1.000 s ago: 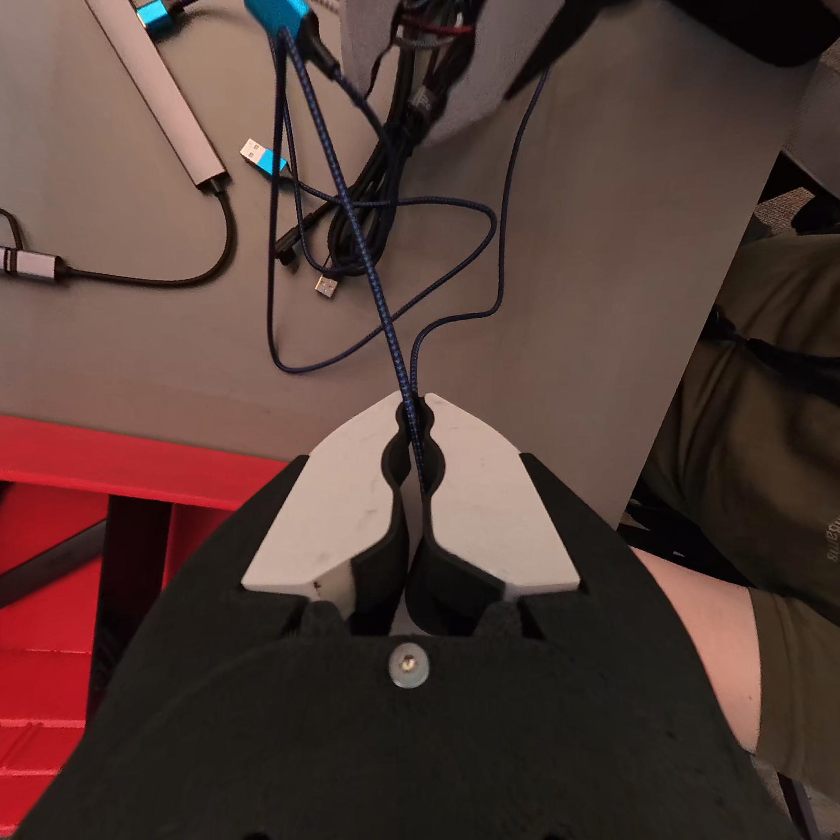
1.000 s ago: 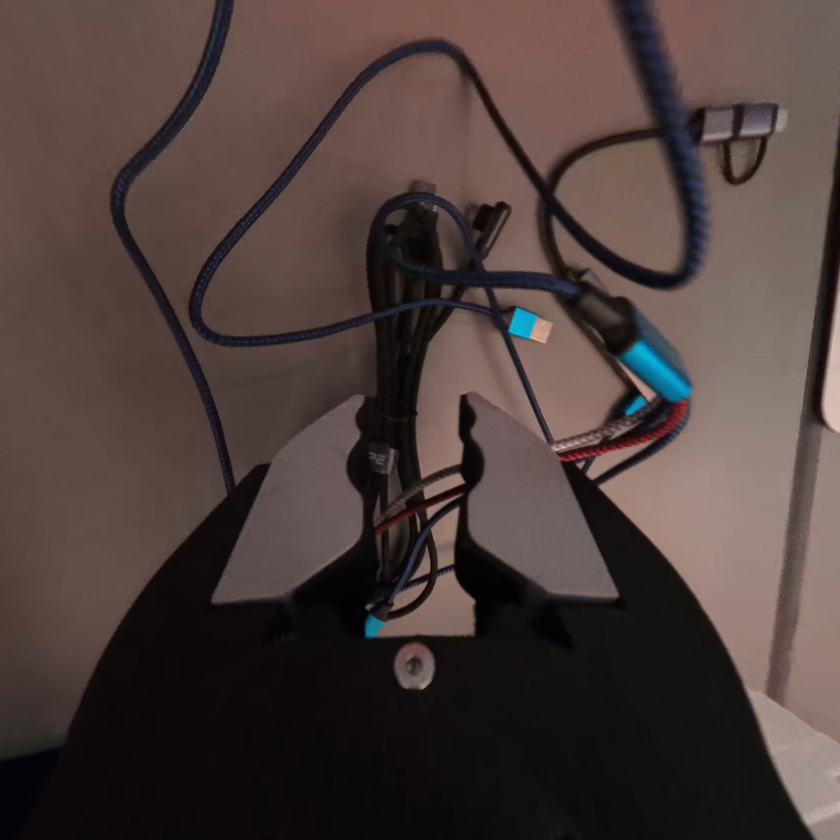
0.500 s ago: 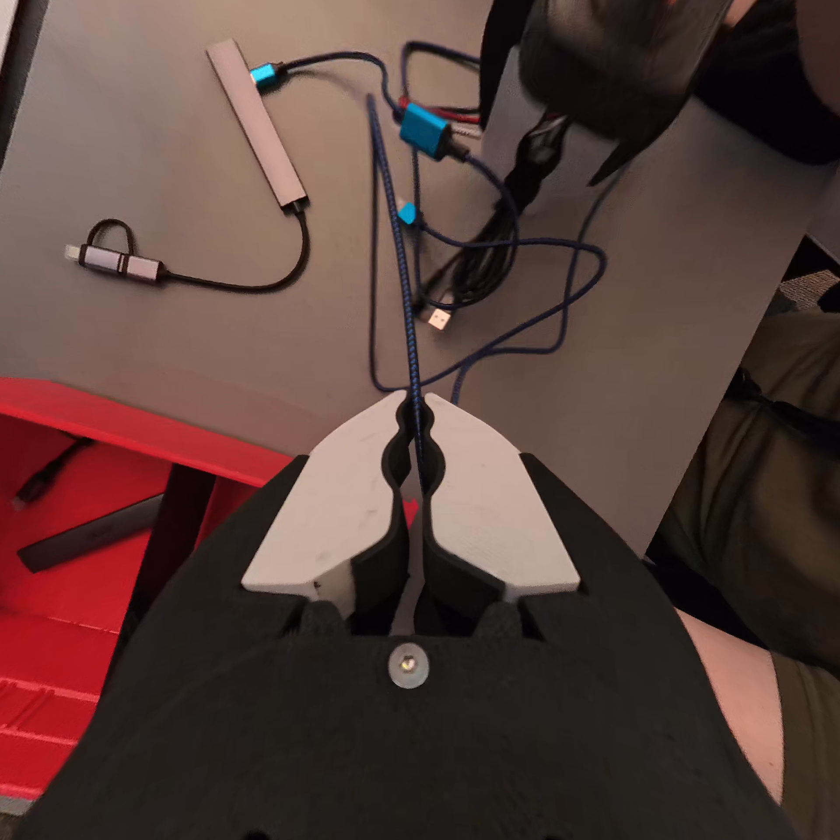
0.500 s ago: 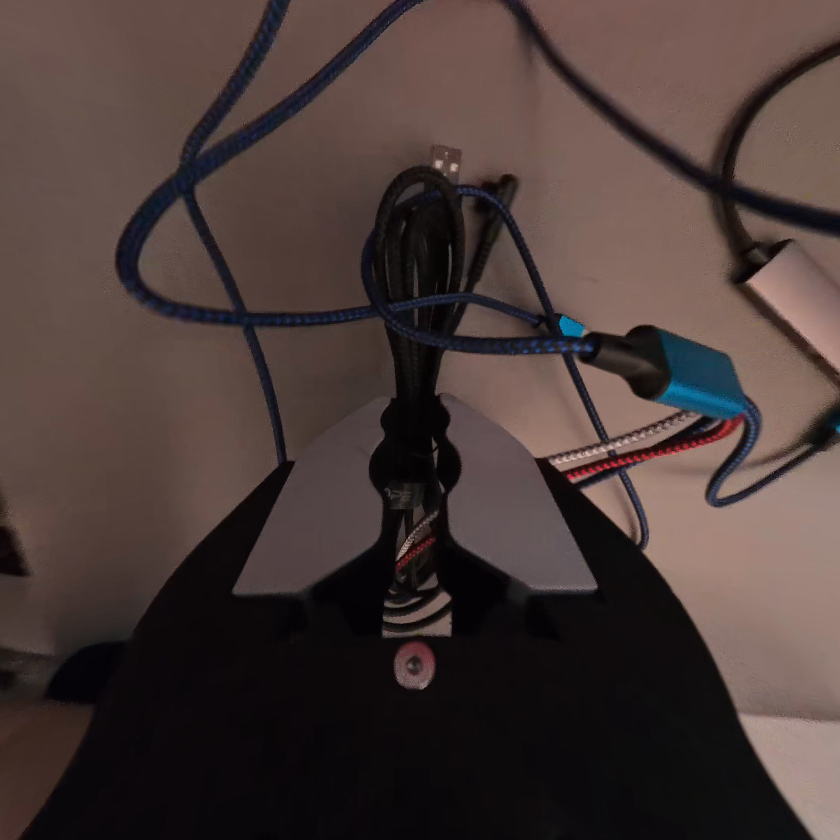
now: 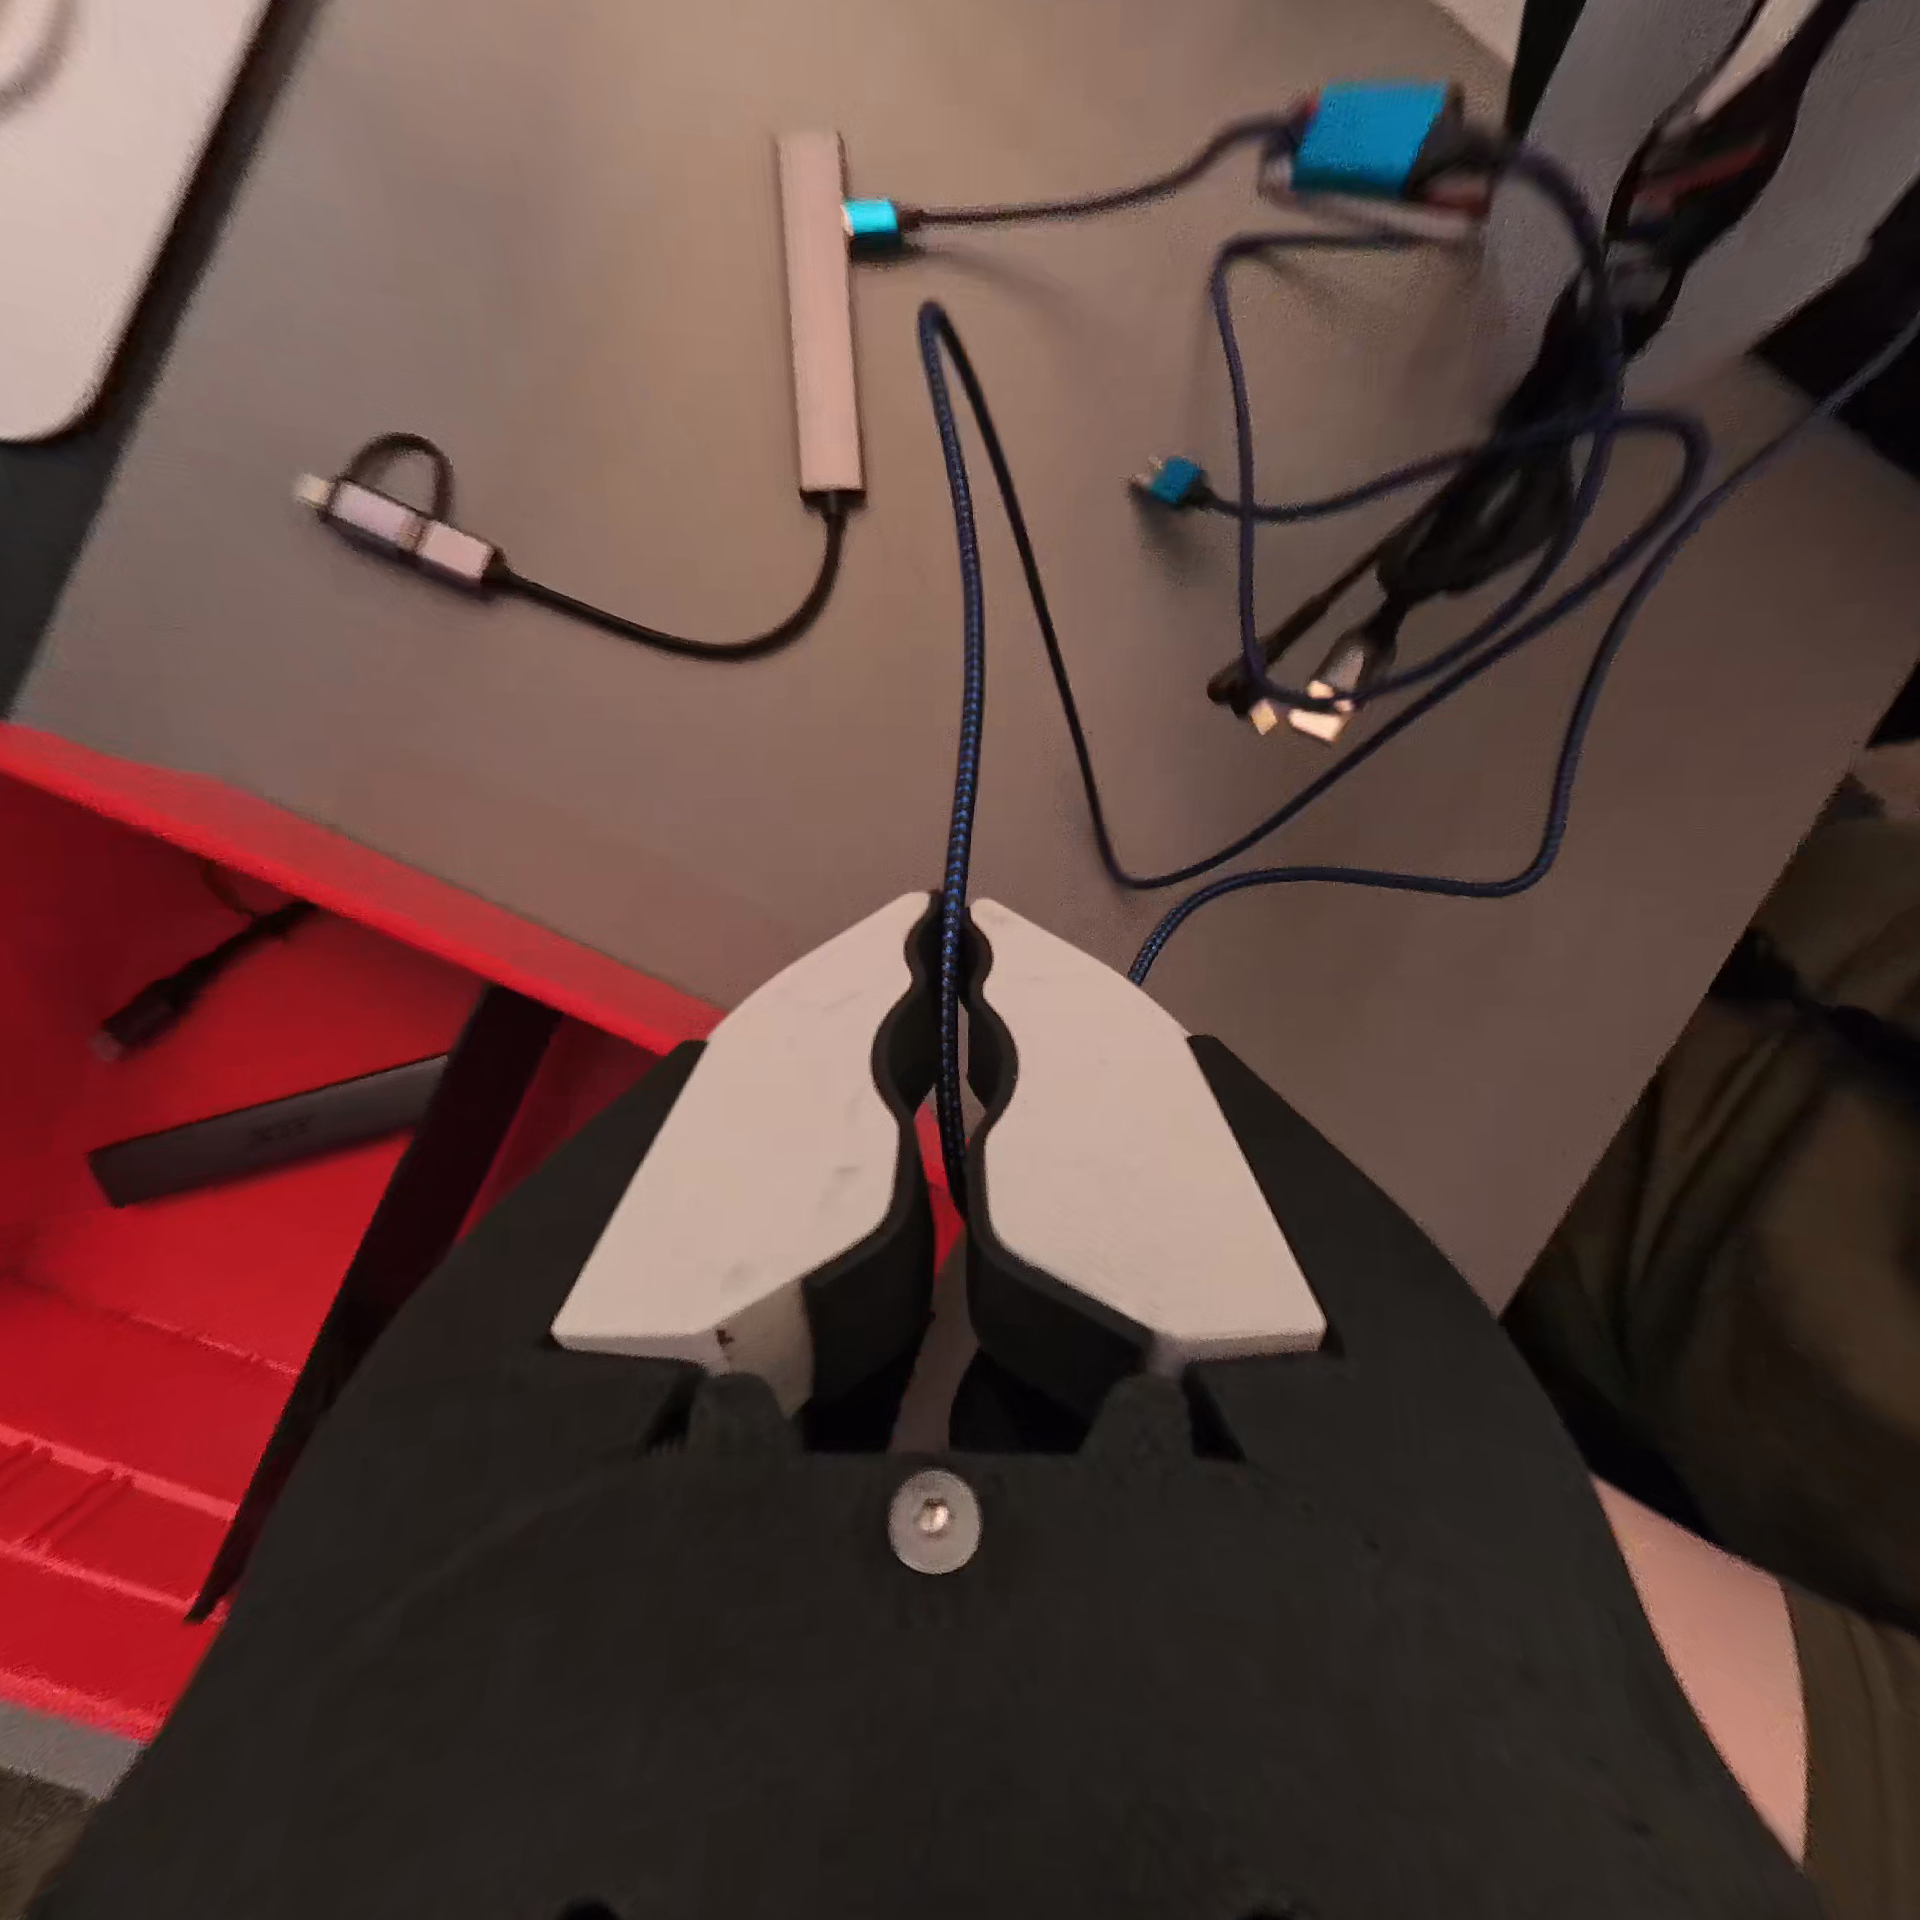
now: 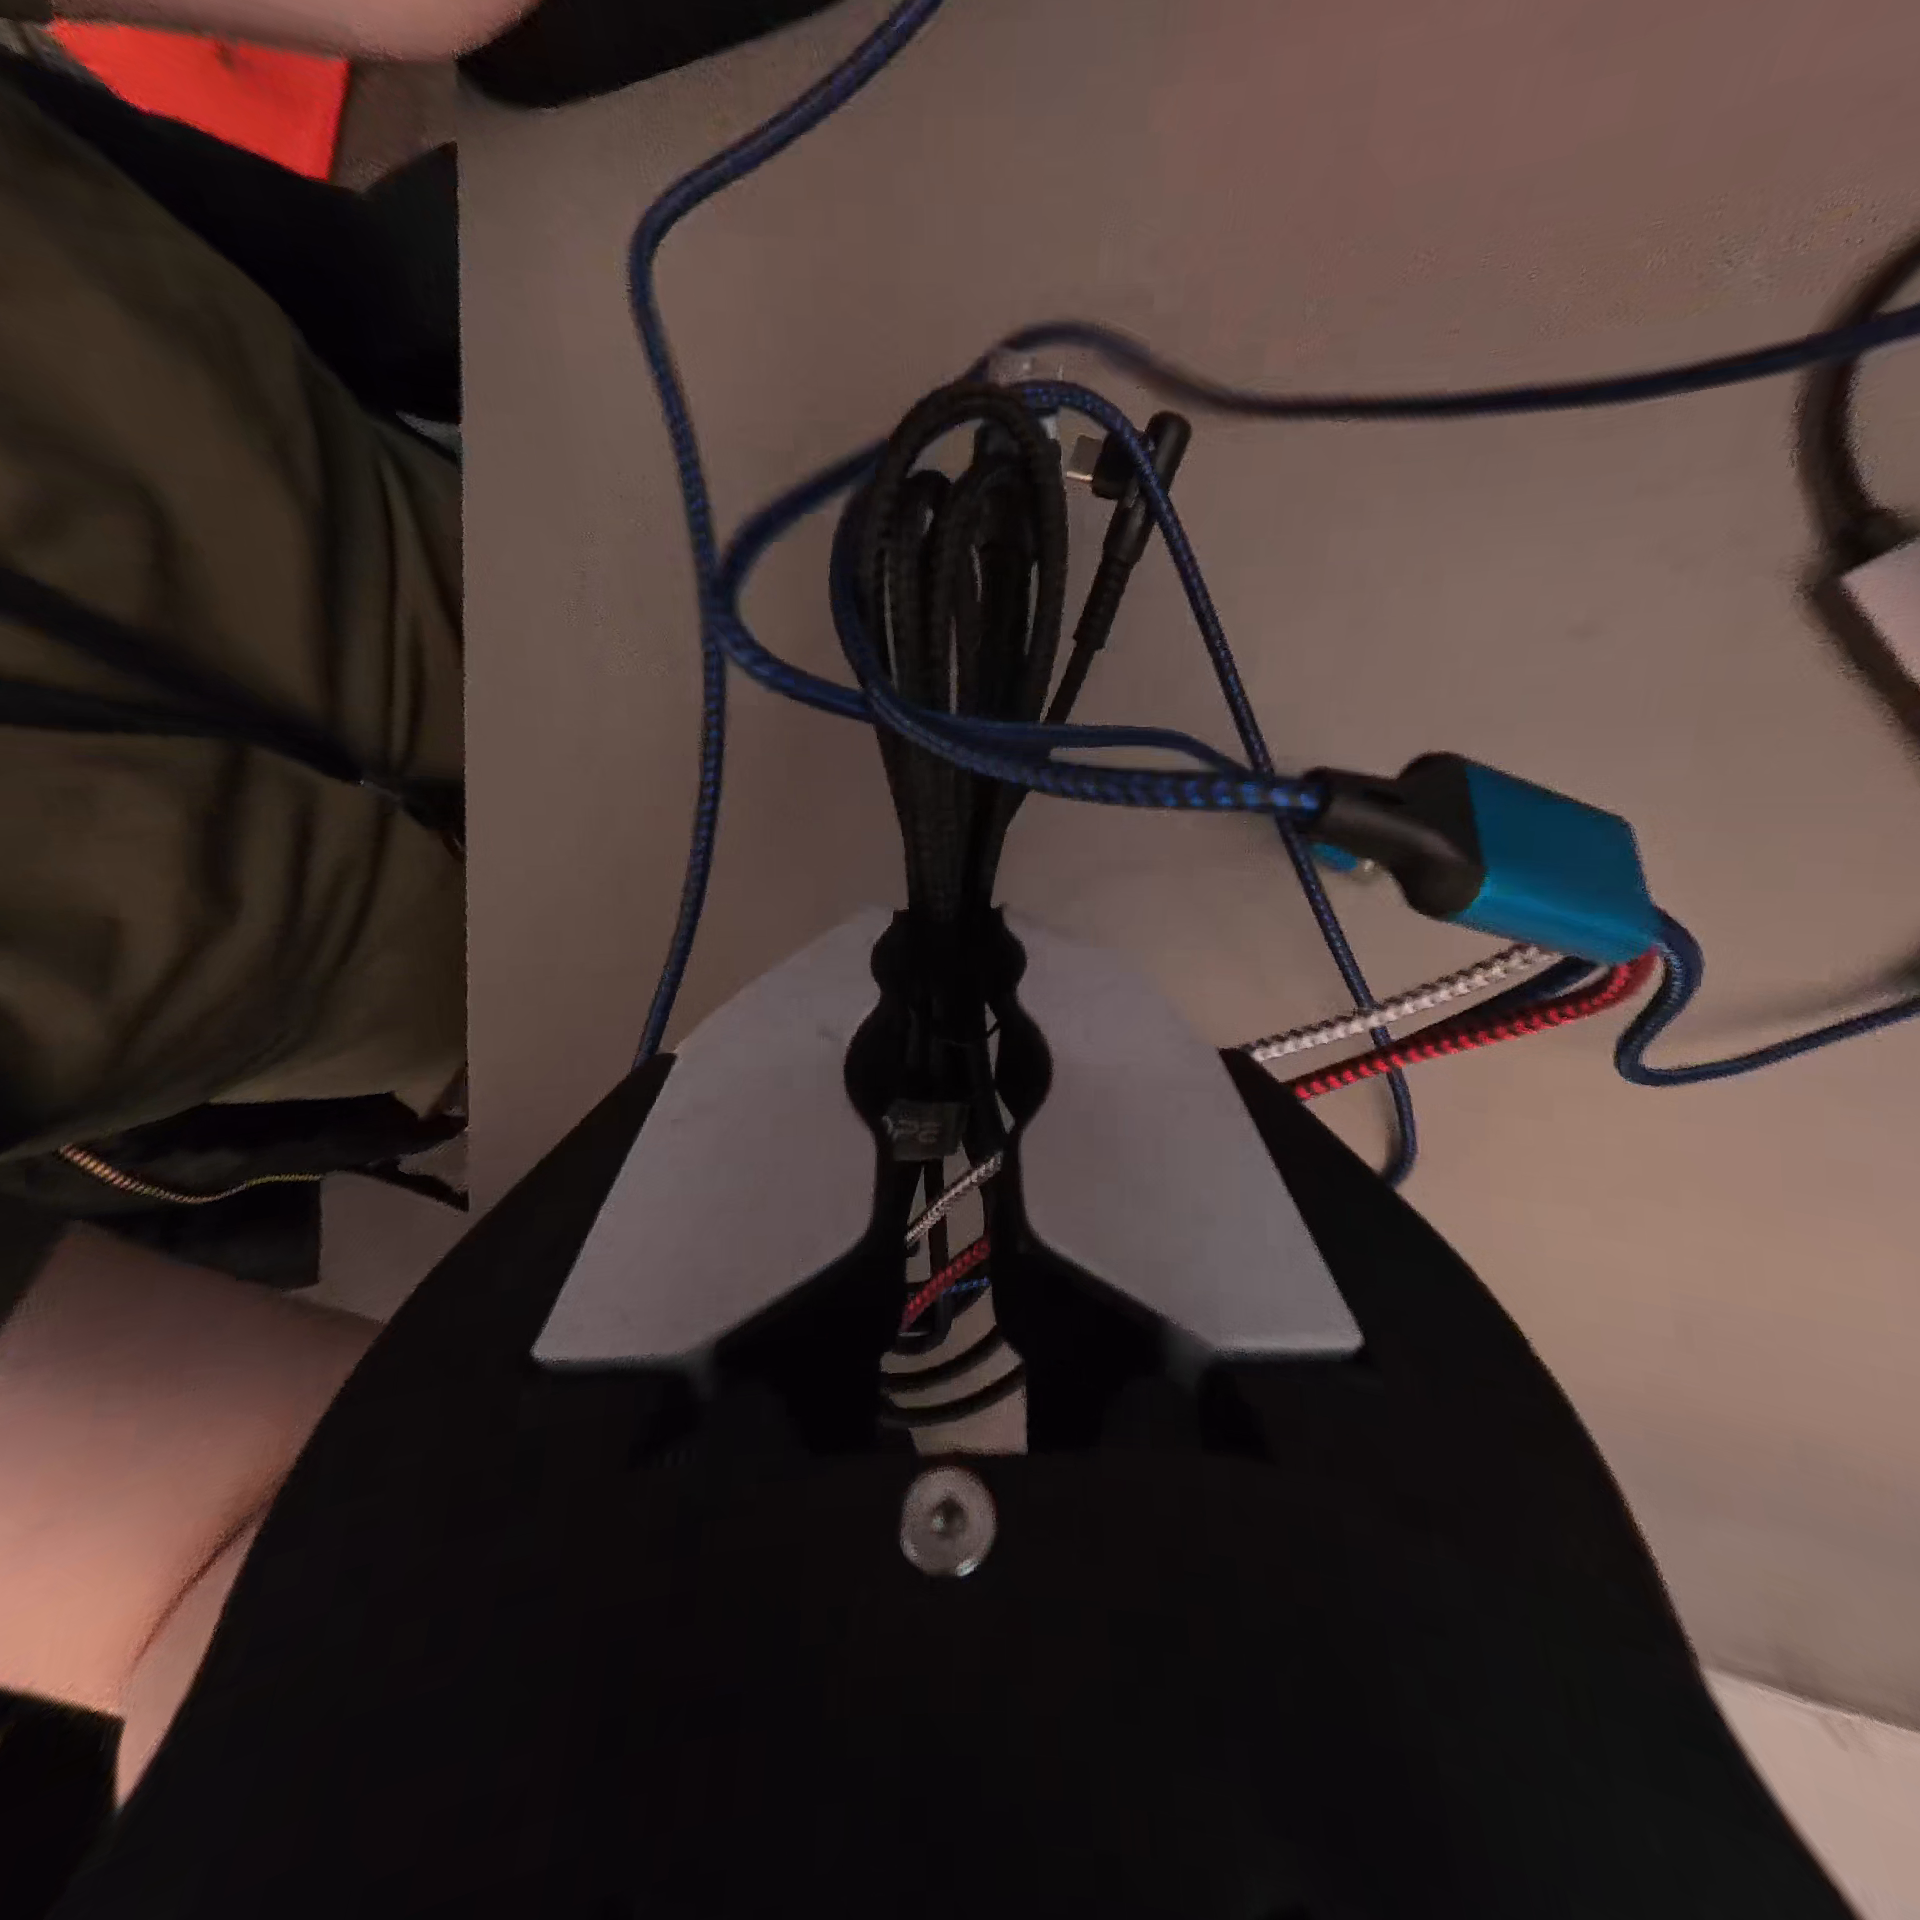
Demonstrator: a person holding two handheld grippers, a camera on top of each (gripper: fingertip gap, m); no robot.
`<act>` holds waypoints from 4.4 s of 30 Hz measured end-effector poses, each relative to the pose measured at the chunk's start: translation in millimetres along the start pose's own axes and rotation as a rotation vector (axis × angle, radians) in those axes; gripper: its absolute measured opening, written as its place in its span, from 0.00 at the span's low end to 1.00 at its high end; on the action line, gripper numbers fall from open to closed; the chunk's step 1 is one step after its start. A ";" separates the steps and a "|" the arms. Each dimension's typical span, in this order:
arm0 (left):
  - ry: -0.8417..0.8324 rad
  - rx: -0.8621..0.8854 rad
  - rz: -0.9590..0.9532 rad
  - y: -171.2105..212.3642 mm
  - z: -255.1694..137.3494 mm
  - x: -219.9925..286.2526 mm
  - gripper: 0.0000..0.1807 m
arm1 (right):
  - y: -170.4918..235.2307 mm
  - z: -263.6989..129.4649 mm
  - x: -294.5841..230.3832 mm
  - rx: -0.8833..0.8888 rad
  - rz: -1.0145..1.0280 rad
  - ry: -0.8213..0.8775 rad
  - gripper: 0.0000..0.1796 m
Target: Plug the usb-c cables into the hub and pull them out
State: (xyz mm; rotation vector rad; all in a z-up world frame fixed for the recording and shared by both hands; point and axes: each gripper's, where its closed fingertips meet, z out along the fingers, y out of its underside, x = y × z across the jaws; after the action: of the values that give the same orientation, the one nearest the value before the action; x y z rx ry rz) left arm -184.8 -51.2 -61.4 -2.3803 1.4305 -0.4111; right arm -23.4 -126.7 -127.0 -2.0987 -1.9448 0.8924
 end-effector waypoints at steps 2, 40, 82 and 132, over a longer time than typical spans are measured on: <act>0.067 -0.039 0.028 0.3 10.1 13.6 0.00 | 1.3 -5.6 1.3 0.000 0.002 0.032 0.07; -0.203 -0.025 0.250 -78.9 93.7 61.7 0.08 | 13.6 -22.2 42.8 0.107 0.352 0.054 0.07; 0.440 0.019 -0.016 -59.4 56.1 88.5 0.30 | -33.4 -187.8 -34.1 1.008 -0.182 -0.161 0.07; 0.384 1.147 0.037 -124.4 -143.4 72.1 0.03 | -103.7 -81.1 3.7 0.801 -0.271 0.185 0.19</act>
State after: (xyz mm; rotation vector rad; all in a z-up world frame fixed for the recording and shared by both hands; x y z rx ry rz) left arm -112.2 -79.6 126.1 -1.3623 0.9188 -1.3009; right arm -71.6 -84.4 -11.9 -1.3639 -1.3883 1.1175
